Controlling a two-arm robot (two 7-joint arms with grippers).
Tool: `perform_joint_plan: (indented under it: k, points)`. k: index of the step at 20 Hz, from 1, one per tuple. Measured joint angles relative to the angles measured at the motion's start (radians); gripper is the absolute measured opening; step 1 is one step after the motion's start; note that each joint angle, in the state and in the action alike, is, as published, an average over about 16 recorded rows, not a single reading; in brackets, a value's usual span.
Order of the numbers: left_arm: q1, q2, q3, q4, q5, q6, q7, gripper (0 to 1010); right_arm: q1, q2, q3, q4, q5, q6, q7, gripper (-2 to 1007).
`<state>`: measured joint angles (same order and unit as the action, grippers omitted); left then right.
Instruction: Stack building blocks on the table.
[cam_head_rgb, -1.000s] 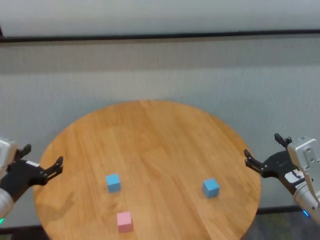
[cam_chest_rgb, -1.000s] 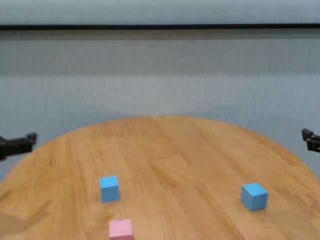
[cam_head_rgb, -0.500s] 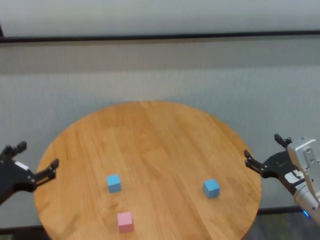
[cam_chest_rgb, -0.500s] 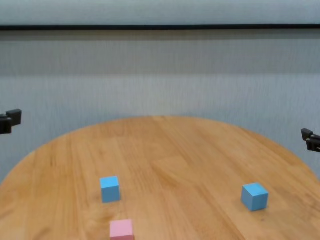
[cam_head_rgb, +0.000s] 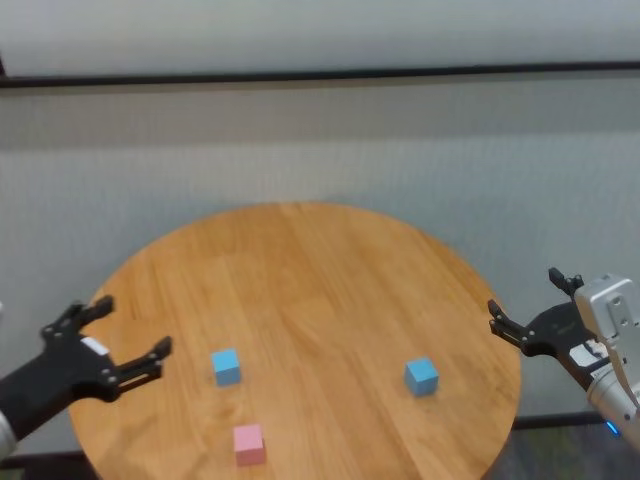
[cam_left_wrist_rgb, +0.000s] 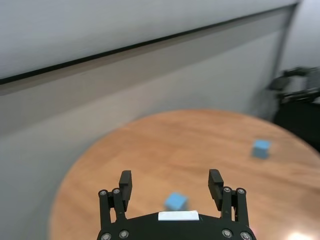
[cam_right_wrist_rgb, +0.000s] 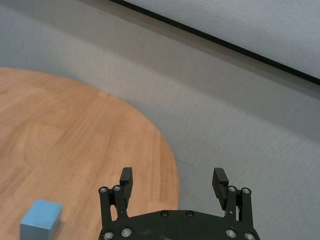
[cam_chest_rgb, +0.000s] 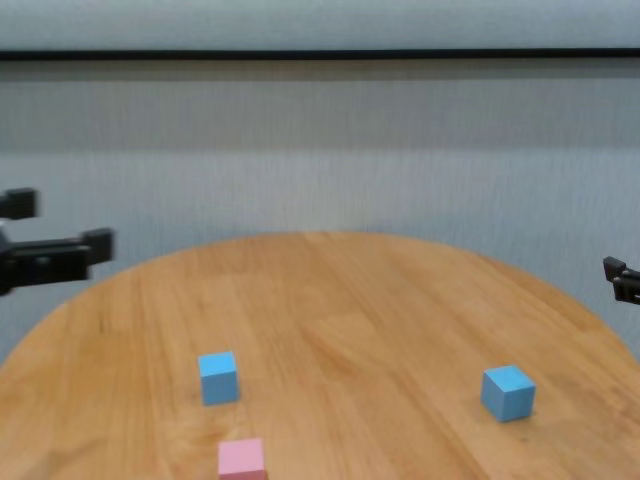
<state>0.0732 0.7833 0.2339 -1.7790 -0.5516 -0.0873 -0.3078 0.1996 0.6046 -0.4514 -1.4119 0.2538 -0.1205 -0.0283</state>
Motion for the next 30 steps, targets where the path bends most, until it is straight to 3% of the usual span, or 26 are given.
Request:
perform_joint_plan:
  k: [8, 14, 20, 30]
  points:
    - [-0.054, -0.037, 0.055, 0.025, -0.016, -0.029, -0.149, 1003, 0.0, 0.0, 0.0, 0.0, 0.0, 0.0, 0.0, 1005]
    - [-0.083, -0.054, 0.087, 0.055, -0.012, -0.036, -0.232, 1003, 0.0, 0.0, 0.0, 0.0, 0.0, 0.0, 0.0, 1005]
    - [-0.113, -0.074, 0.116, 0.104, 0.014, -0.03, -0.283, 1003, 0.0, 0.0, 0.0, 0.0, 0.0, 0.0, 0.0, 1004]
    - [-0.166, -0.103, 0.176, 0.177, 0.091, -0.003, -0.332, 1003, 0.0, 0.0, 0.0, 0.0, 0.0, 0.0, 0.0, 1004]
